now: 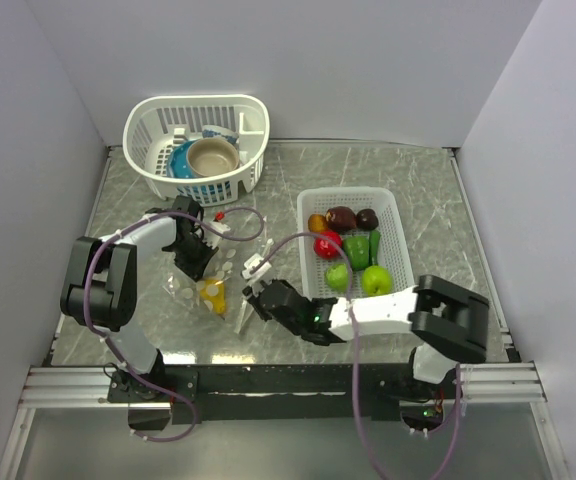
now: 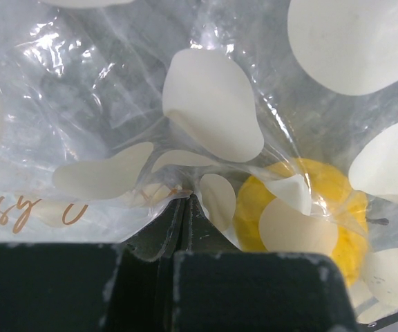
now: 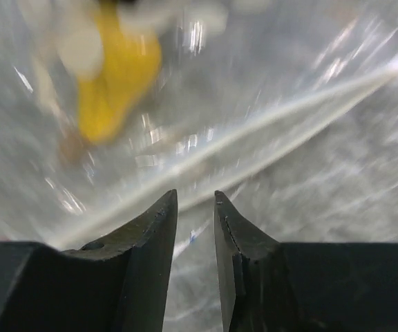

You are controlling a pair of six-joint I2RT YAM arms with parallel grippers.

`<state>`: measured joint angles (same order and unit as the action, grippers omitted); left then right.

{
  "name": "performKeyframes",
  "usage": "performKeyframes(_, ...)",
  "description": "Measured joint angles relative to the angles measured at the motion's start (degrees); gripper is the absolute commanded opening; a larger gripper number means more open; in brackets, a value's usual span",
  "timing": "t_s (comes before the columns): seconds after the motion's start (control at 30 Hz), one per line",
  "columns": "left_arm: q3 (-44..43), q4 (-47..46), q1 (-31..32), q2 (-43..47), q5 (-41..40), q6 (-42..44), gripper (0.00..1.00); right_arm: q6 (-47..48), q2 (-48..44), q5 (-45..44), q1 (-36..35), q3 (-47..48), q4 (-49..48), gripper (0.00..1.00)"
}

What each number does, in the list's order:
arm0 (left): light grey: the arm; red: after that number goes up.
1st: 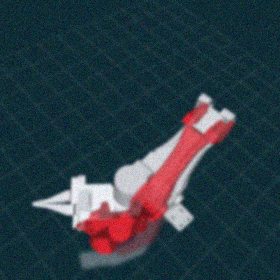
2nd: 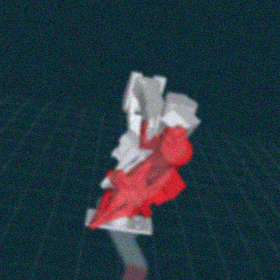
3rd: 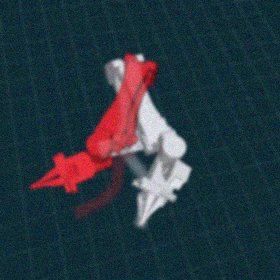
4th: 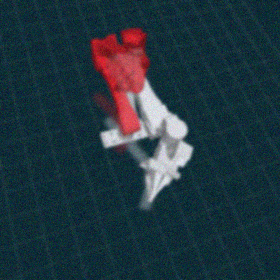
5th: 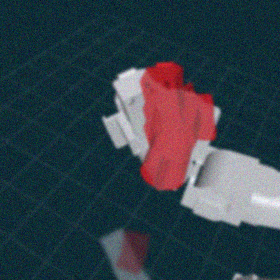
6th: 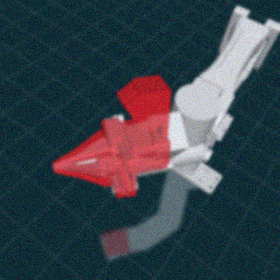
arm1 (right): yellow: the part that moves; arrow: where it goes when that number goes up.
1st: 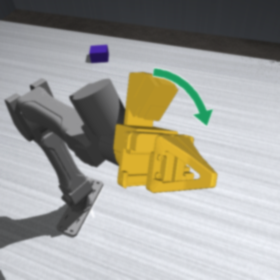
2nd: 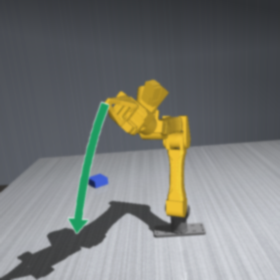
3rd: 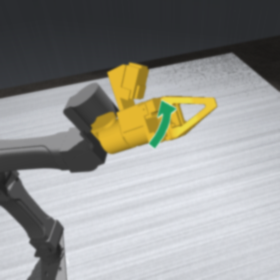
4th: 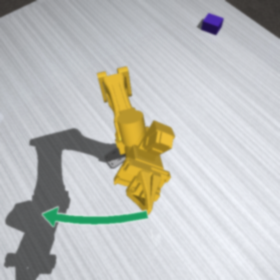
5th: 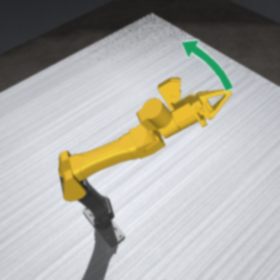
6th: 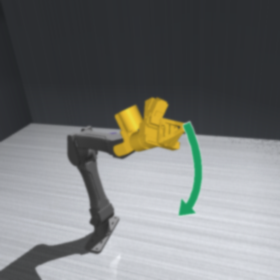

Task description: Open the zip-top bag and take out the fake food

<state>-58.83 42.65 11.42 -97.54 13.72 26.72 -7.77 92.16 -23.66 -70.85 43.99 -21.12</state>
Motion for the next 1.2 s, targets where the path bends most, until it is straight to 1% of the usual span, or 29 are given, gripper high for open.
performKeyframes(0.07, 0.00, 0.00, 0.00, 0.00, 0.00, 0.20, 0.01, -0.31, 2.69, 0.92, 0.00, -1.40, -0.26, 0.34)
performKeyframes(0.2, 0.00, 0.02, 0.02, -0.02, 0.00, 0.68, 0.01, -0.31, 5.49, 1.11, 0.00, -2.47, -1.01, 0.40)
performKeyframes(0.3, 0.00, 0.04, 0.00, -0.02, 0.00, 0.83, 0.01, -0.17, 5.99, 1.11, 0.00, -2.43, -2.47, 0.41)
performKeyframes(0.5, -0.02, 0.04, 0.02, -0.09, 0.00, 1.09, 0.01, 0.09, 7.02, 0.98, 0.00, -1.86, -4.31, 0.42)
performKeyframes(0.73, -0.02, 0.04, 0.00, -0.13, 0.07, 1.18, 0.01, 0.20, 6.64, 0.79, 0.00, -2.12, -3.69, 0.41)
performKeyframes(1.0, -0.02, 0.04, 0.00, -0.17, 0.20, 1.31, 0.01, -0.24, 1.09, -1.79, 0.02, -5.42, -3.04, 0.41)
performKeyframes(1.2, -0.02, 0.04, 0.00, -0.17, 0.22, 1.31, 0.01, 0.26, 1.09, -2.45, 0.61, -5.16, -2.99, 0.42)
